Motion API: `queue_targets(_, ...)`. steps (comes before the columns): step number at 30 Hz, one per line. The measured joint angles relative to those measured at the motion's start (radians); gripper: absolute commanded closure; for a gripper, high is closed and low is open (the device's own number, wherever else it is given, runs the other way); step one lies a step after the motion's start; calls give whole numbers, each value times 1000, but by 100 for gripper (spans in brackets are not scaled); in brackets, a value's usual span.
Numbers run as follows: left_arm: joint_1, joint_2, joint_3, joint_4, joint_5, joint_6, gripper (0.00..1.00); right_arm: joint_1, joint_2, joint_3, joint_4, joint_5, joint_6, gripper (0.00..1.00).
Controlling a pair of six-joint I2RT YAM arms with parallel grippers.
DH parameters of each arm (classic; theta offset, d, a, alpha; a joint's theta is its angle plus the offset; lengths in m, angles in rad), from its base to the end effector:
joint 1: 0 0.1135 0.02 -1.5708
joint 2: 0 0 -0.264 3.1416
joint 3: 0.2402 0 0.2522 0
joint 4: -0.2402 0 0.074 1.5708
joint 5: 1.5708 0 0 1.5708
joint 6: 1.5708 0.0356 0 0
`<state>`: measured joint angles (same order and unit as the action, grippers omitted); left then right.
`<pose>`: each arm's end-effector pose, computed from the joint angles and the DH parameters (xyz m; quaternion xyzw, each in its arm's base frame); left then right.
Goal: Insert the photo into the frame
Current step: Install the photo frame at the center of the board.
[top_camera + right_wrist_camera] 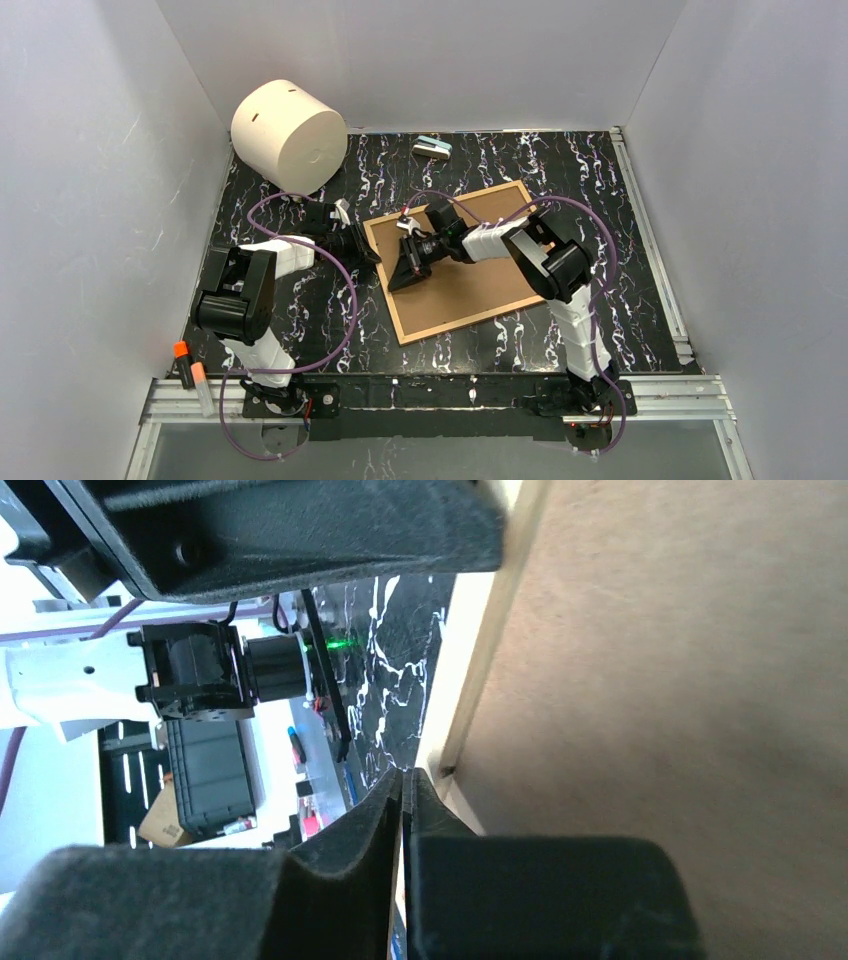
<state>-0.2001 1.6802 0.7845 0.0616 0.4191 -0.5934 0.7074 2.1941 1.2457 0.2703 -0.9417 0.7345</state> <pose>0.3110 -0.0779 0.1433 -0.1048 0.9096 -0.3151 0.2498 0.3154 0.3076 0.1042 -0.1849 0.8065 0.5613 0.0189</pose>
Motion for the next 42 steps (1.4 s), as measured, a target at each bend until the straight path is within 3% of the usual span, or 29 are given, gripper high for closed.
queue_targets(25, 1, 7, 11, -14, 3, 7, 82, 23, 23, 64, -148, 9, -104, 95)
queue_targets(42, 1, 7, 10, -14, 3, 7, 82, 26, 23, 114, -291, 66, -113, 76)
